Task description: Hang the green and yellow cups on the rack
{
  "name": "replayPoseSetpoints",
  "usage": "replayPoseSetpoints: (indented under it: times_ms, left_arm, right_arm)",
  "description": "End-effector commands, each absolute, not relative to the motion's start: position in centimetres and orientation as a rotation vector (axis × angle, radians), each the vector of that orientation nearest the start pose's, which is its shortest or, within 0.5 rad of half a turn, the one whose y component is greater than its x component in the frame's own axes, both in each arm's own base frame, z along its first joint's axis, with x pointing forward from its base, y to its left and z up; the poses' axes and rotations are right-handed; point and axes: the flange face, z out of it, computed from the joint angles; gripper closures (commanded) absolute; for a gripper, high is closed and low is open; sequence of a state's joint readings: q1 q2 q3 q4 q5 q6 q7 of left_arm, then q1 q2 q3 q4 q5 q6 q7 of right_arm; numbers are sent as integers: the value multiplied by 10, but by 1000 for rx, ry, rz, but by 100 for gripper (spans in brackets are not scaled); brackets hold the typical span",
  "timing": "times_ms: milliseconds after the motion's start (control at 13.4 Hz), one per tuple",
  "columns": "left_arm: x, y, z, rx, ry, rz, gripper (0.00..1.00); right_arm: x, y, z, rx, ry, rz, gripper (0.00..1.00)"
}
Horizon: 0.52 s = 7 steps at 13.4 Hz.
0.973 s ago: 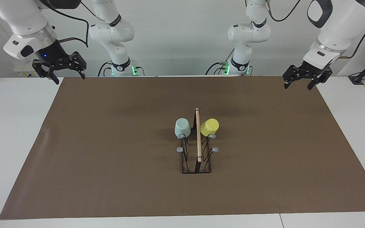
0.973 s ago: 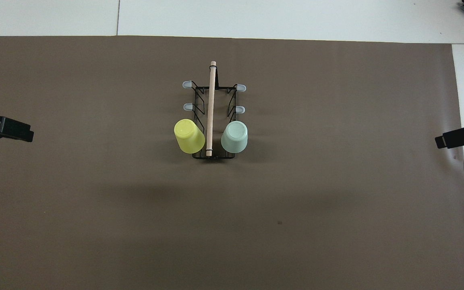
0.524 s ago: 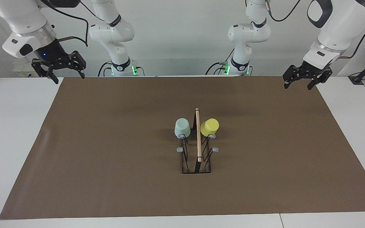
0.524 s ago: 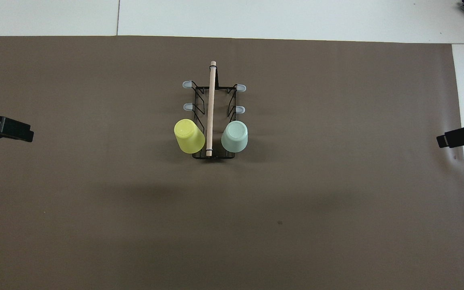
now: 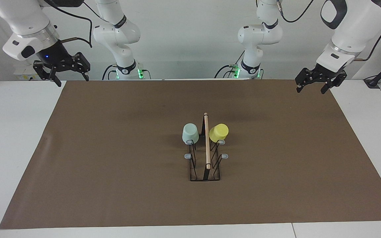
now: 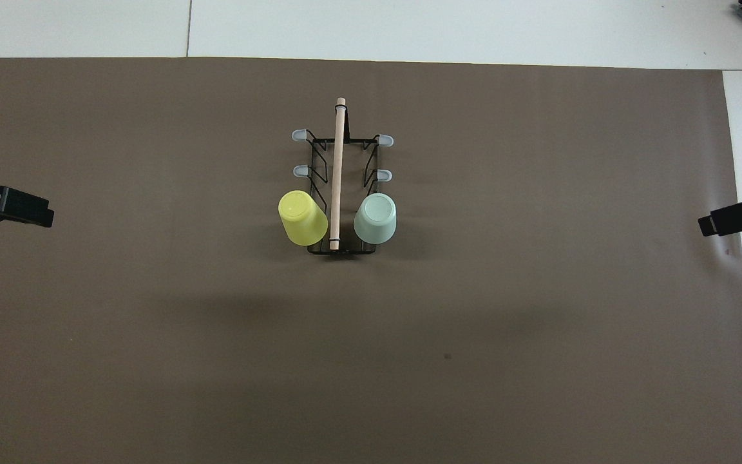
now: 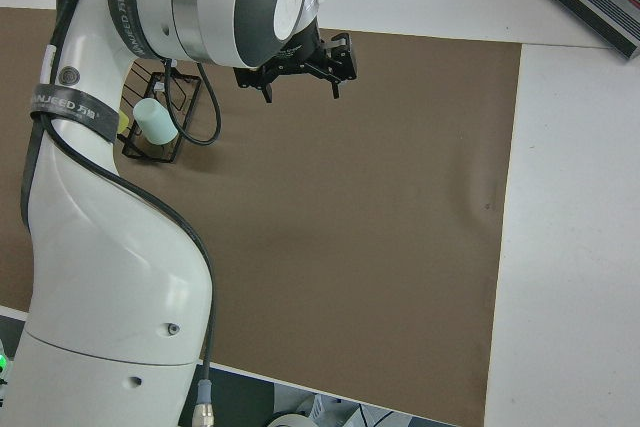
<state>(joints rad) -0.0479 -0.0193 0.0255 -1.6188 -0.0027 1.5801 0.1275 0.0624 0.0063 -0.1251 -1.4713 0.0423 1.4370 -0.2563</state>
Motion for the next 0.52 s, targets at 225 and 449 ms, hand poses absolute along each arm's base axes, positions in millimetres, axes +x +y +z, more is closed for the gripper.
replayPoseSetpoints:
  times_ms: [225, 449]
  left_arm:
    - [540, -13, 616, -3147, 244, 28, 0]
    - [540, -13, 616, -3147, 244, 28, 0]
  right_arm:
    - [541, -22, 654, -3106, -68, 101, 0]
    - [538, -13, 649, -3101, 34, 104, 0]
